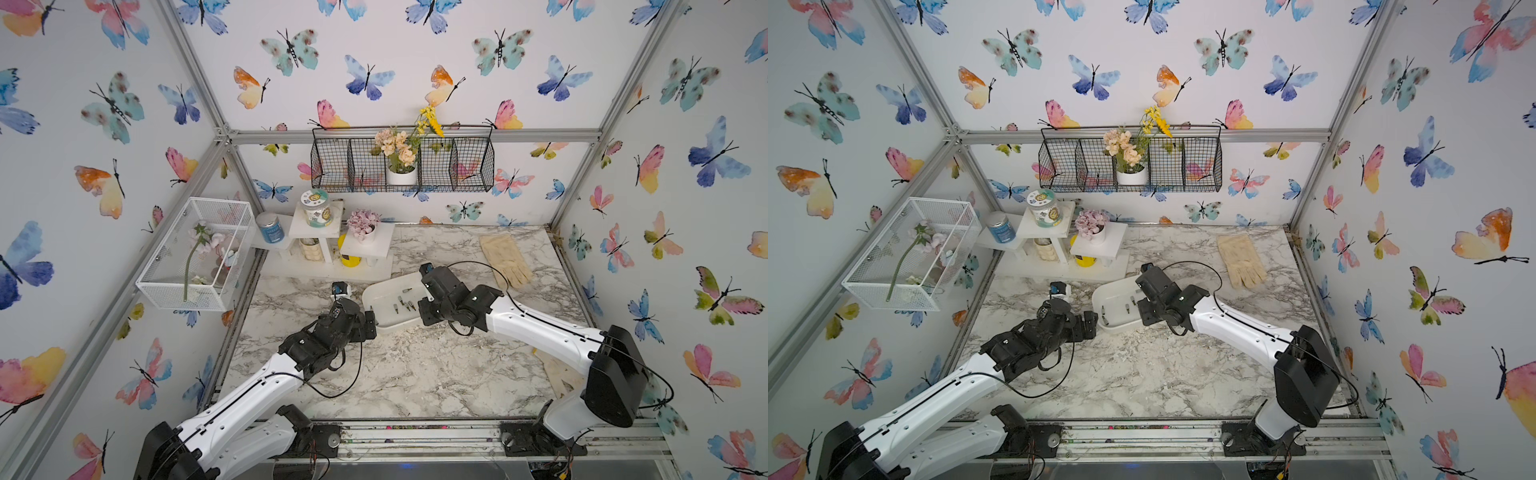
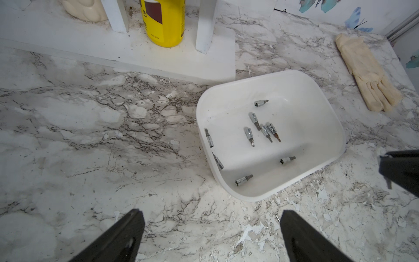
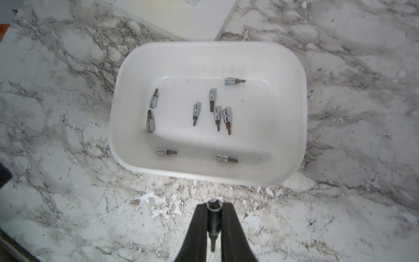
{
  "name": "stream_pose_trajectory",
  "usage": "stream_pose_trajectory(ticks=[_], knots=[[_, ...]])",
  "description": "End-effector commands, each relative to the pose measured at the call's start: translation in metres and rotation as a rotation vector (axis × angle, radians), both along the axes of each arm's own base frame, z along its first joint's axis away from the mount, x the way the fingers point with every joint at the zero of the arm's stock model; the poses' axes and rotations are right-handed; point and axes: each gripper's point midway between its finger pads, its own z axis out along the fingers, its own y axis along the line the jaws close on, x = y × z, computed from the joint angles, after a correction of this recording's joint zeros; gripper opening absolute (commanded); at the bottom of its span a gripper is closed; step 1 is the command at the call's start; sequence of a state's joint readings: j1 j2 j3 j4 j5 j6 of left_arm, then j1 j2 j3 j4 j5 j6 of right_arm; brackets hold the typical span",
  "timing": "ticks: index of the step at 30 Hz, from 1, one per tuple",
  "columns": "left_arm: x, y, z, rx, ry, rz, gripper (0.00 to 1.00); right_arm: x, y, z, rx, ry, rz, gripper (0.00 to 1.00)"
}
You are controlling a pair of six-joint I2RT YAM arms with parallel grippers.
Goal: Put the bit on the desktop into the storage box
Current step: Place the screwdriver bit in the storage box.
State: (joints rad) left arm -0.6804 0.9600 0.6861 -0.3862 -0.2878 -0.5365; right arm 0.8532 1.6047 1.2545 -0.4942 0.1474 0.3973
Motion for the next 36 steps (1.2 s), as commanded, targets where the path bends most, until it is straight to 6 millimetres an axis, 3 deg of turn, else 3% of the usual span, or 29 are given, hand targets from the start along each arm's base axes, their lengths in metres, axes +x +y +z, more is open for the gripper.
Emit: stream_pose_trajectory(ticks=[1,10,17,20,25,32,36], knots=[[0.0,0.008,0.002,0.011,-0.017,0.03,0.99,0.025,0.006,-0.001,-0.02,-0.041,0.008,0.1],[-0.002,0.009,-0.002,0.007,-0.011,0.032,0.99,0.074,0.02,-0.024,0.024,-0.038,-0.008,0.1],[-0.003,0.011,-0.004,0.003,-0.012,0.037,0.99,0.089,0.018,-0.041,0.033,-0.016,-0.027,0.11],[-0.003,0.012,-0.003,0.004,-0.016,0.043,0.99,0.09,0.015,-0.042,0.033,-0.014,-0.033,0.16],[-0.002,0.011,-0.002,0.0,-0.021,0.044,0.99,0.09,0.012,-0.036,0.037,-0.026,-0.041,0.33],[-0.001,0.013,-0.003,0.0,-0.027,0.055,0.99,0.086,0.003,-0.016,0.049,-0.064,-0.057,0.4],[0.0,0.018,0.001,0.002,-0.059,0.079,0.99,0.084,-0.011,0.002,0.071,-0.119,-0.088,0.54]])
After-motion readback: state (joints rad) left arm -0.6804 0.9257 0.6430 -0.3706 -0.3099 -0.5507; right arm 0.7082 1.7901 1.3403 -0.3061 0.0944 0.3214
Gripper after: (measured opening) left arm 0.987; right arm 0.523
